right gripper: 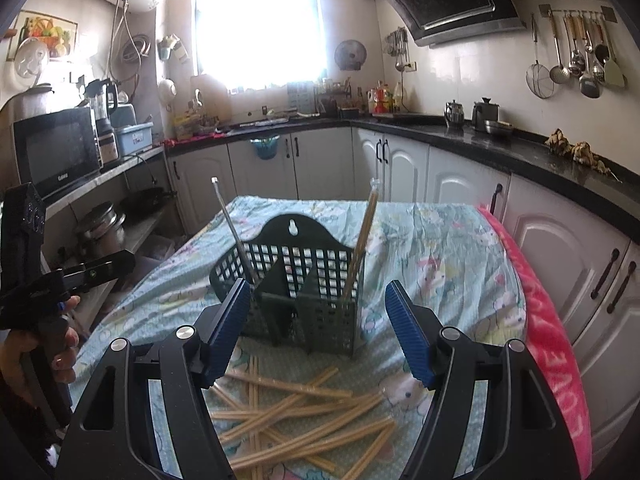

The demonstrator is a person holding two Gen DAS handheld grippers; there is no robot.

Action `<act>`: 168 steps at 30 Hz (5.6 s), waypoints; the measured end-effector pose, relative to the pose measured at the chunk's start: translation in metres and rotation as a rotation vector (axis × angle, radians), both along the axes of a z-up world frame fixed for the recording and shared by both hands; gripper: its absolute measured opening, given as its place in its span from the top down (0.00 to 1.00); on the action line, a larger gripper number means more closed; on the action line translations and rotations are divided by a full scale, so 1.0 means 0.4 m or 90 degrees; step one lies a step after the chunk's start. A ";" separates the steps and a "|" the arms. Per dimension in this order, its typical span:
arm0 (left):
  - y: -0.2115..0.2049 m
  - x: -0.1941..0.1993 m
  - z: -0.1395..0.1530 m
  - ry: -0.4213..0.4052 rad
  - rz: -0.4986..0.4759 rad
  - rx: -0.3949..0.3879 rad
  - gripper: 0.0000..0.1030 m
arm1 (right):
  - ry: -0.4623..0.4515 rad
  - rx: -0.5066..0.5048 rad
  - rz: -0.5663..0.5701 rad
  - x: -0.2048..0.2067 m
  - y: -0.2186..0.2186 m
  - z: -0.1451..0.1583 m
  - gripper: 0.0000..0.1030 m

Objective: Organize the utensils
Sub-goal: 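Withdraw both open tools from the caddy toward the chopstick pile, then close the left tool on a chopstick while the right tool grasps another chopstick, then lift both held chopsticks upright and carry them above the green caddy, then insert the chopsticks into the caddy slots and open both tools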

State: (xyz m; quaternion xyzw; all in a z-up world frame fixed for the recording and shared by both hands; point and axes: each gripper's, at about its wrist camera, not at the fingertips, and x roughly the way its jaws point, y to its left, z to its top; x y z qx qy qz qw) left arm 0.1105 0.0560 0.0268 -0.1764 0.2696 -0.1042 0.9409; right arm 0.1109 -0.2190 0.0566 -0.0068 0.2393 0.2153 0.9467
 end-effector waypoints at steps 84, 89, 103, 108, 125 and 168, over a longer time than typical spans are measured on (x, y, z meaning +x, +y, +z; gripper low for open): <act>0.070 0.094 -0.160 0.142 -0.034 -0.131 0.98 | 0.312 0.016 -0.131 0.096 -0.187 -0.312 0.94; 0.040 0.079 -0.081 0.093 -0.068 -0.127 0.98 | 0.267 0.021 -0.109 0.078 -0.170 -0.241 0.94; -0.048 0.060 0.092 0.007 -0.158 -0.113 0.99 | 0.149 0.055 -0.021 0.054 -0.074 -0.025 0.94; -0.062 0.060 0.142 -0.019 -0.172 -0.102 0.99 | 0.118 0.059 0.003 0.055 -0.043 0.029 0.94; -0.073 0.066 0.327 -0.119 -0.190 -0.086 0.98 | 0.009 0.076 0.047 0.060 0.034 0.178 0.94; 0.002 0.211 0.327 -0.146 -0.101 -0.087 0.98 | -0.193 0.104 0.009 0.230 0.071 0.285 0.94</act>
